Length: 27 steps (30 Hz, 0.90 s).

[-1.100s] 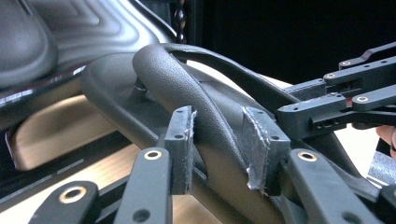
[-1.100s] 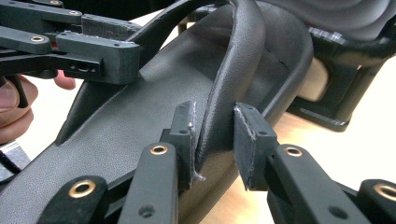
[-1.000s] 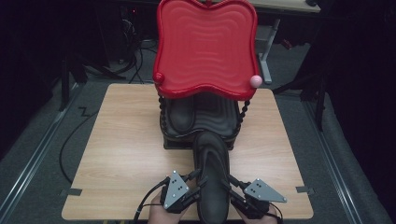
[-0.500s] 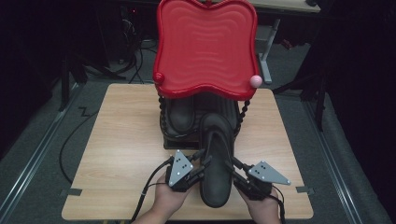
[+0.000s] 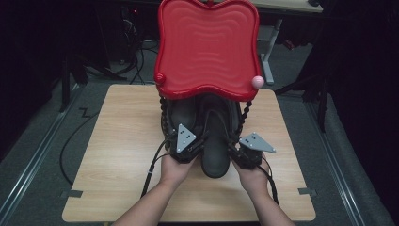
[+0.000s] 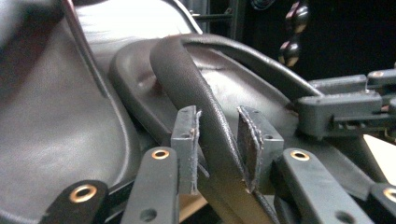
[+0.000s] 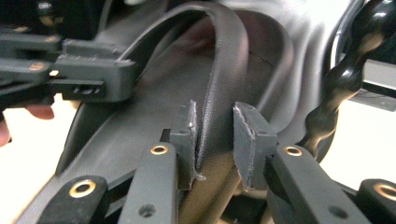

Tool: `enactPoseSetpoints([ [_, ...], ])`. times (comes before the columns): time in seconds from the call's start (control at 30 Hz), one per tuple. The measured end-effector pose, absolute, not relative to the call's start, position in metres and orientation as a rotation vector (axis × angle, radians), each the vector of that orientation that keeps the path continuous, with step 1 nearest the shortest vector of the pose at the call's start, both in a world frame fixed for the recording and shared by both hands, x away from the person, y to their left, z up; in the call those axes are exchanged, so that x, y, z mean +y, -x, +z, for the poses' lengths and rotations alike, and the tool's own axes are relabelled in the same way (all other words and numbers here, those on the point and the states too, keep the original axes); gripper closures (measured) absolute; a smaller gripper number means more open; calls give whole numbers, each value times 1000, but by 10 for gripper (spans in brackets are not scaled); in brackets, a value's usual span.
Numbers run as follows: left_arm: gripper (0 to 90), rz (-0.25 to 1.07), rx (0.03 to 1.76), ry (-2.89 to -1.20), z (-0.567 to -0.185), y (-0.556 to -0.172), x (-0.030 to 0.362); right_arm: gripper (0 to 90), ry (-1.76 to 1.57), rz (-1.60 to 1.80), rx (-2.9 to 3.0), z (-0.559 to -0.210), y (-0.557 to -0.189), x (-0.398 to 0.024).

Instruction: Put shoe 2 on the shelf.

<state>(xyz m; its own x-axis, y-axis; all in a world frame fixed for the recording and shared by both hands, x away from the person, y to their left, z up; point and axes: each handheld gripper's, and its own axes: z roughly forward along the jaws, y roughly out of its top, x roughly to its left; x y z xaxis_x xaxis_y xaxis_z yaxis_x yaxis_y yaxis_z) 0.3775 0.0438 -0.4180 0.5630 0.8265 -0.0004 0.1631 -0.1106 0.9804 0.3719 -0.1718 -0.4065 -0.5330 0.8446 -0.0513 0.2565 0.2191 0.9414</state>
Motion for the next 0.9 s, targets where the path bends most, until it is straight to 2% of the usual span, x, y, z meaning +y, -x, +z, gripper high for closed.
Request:
enactPoseSetpoints([
  [0.23, 707, 757, 933, -1576, -409, -387, 32, 687, -1056, 1293, 1892, -404, -391, -170],
  [0.37, 743, 772, 962, -1568, -410, -388, 30, 629, -1049, 1315, 1903, -403, -386, -172],
  [0.63, 767, 765, 983, -1552, -409, -388, 29, 627, -1026, 1331, 1912, -400, -378, -173],
  [0.7, 772, 762, 982, -1554, -408, -387, 29, 617, -1018, 1344, 1904, -399, -373, -174],
  [0.8, 784, 762, 982, -1553, -408, -386, 29, 546, -993, 1393, 1903, -397, -355, -178],
  [0.9, 791, 767, 985, -1555, -408, -386, 29, 579, -958, 1437, 1918, -403, -328, -178],
])
